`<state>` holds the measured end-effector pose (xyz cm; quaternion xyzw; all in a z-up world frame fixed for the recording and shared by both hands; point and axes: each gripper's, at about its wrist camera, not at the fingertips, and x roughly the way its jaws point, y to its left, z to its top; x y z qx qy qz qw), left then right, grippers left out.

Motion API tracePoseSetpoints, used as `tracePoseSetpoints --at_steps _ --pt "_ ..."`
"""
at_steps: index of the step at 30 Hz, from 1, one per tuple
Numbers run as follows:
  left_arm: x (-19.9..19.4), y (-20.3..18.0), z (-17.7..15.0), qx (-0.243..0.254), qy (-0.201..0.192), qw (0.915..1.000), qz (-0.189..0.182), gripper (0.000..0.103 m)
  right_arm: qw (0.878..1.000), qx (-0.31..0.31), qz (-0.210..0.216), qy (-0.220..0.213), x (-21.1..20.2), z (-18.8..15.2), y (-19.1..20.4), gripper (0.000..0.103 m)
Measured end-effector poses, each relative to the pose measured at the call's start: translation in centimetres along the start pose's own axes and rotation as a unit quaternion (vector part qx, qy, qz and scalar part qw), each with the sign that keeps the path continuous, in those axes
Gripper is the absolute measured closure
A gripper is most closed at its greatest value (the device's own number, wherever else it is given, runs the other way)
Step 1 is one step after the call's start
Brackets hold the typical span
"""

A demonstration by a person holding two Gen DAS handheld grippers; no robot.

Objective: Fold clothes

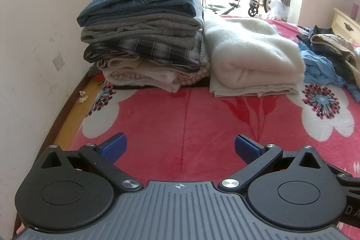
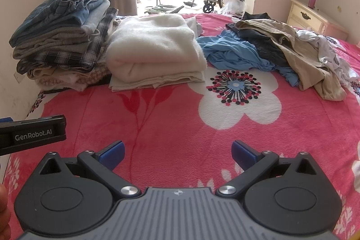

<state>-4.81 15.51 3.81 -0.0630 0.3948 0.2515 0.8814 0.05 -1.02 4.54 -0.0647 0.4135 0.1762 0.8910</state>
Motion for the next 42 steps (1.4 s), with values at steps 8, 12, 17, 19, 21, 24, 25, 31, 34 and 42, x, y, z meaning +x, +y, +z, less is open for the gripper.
tracePoseSetpoints --at_steps 8,12,17,19,21,24,25,31,34,42 --pt "-0.2 -0.2 -0.1 0.001 -0.002 1.0 -0.002 0.0 1.0 0.003 -0.003 0.001 0.0 0.0 -0.3 0.0" --pt "-0.4 -0.3 -0.1 0.002 -0.001 1.0 -0.005 0.0 1.0 0.007 -0.006 0.003 -0.2 -0.1 -0.6 0.0" --pt "-2.1 -0.7 -0.5 0.006 0.004 0.9999 -0.014 0.0 1.0 0.004 -0.002 0.009 -1.5 -0.6 -1.0 0.0" --pt "-3.4 -1.0 -1.1 0.015 0.002 0.9998 -0.015 0.0 1.0 -0.001 0.001 0.009 -2.6 -1.0 -1.3 0.0" --pt "-4.7 -1.2 -1.8 0.018 -0.003 0.9997 -0.018 0.0 1.0 -0.006 0.002 0.007 -3.7 -1.5 -1.4 0.0" --pt "-6.0 -1.2 -2.5 0.015 -0.006 0.9996 -0.021 0.0 1.0 -0.011 0.002 0.003 -5.2 -2.1 -1.6 0.0" --pt "-6.3 -1.2 -2.6 0.015 -0.005 0.9996 -0.024 0.0 1.0 -0.01 0.003 0.003 -5.7 -2.3 -1.7 0.0" --pt "-7.7 -0.7 -2.5 0.018 -0.023 0.9994 -0.021 0.0 1.0 -0.001 0.003 -0.004 -7.3 -2.9 -1.5 0.0" --pt "-7.8 -0.3 -2.3 0.014 -0.025 0.9994 -0.019 0.0 1.0 0.0 0.001 -0.009 -7.6 -2.8 -1.2 0.0" --pt "-7.1 0.4 -1.9 0.005 -0.022 0.9997 -0.012 0.0 1.0 -0.005 -0.001 -0.005 -7.0 -2.5 -0.2 0.0"
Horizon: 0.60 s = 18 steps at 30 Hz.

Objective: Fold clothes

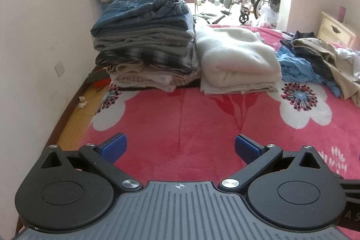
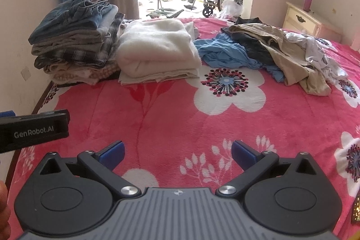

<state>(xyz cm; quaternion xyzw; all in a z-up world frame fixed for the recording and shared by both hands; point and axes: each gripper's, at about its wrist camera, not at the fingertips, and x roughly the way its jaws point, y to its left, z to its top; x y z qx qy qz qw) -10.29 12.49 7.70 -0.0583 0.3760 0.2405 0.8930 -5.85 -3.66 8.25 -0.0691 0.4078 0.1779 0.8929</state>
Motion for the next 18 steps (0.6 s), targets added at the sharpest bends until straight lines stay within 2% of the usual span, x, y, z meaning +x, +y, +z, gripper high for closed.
tracePoseSetpoints --at_steps 18 --pt "0.59 0.89 0.1 -0.008 0.007 0.9999 0.006 0.0 1.0 -0.007 -0.002 0.005 0.66 0.07 0.79 0.0"
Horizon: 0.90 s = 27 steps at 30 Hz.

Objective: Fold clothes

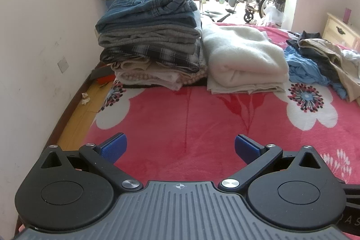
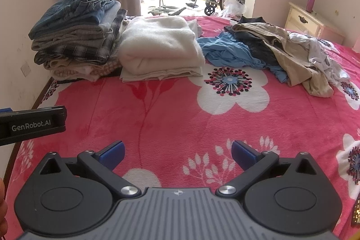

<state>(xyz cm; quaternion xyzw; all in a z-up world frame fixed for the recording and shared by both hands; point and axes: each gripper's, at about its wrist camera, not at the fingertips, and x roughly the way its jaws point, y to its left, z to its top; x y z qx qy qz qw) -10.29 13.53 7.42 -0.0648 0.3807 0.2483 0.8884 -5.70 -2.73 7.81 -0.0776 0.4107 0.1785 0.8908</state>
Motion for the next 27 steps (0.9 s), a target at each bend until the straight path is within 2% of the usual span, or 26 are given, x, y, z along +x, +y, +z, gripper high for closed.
tracePoseSetpoints --at_steps 27 --pt "0.09 -0.05 0.06 0.0 0.0 1.0 0.001 0.0 1.0 0.0 -0.001 0.001 0.21 0.11 -0.07 0.0"
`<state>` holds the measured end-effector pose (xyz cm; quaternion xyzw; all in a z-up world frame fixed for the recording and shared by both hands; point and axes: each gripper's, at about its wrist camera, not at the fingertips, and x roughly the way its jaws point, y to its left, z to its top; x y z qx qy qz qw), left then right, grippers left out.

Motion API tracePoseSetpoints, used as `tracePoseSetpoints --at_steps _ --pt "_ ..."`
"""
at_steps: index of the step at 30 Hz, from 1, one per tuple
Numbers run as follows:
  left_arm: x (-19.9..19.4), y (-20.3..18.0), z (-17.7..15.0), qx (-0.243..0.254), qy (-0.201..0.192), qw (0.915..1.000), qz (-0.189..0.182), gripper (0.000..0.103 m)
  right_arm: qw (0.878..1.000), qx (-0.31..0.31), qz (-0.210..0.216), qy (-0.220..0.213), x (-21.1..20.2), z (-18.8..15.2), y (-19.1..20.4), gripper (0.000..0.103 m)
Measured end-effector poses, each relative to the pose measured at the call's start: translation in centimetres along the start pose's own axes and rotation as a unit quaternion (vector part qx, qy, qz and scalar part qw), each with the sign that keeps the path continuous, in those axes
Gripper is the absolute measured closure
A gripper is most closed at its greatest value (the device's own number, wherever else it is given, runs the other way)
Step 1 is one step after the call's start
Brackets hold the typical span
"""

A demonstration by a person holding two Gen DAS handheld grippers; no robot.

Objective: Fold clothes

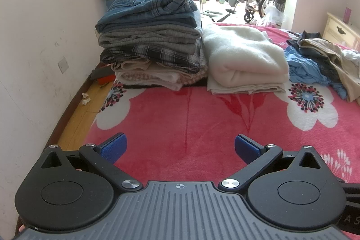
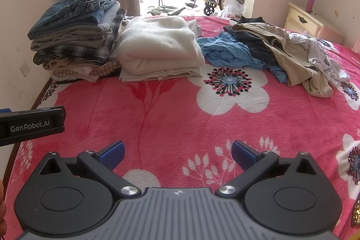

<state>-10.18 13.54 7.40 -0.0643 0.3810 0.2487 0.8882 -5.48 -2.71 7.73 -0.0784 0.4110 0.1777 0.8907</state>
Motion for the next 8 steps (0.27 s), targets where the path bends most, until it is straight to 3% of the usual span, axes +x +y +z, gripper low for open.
tracePoseSetpoints --at_steps 8 --pt "-0.01 0.04 0.01 0.0 -0.001 1.0 0.002 0.0 1.0 0.0 0.0 0.0 0.08 0.01 0.09 0.0"
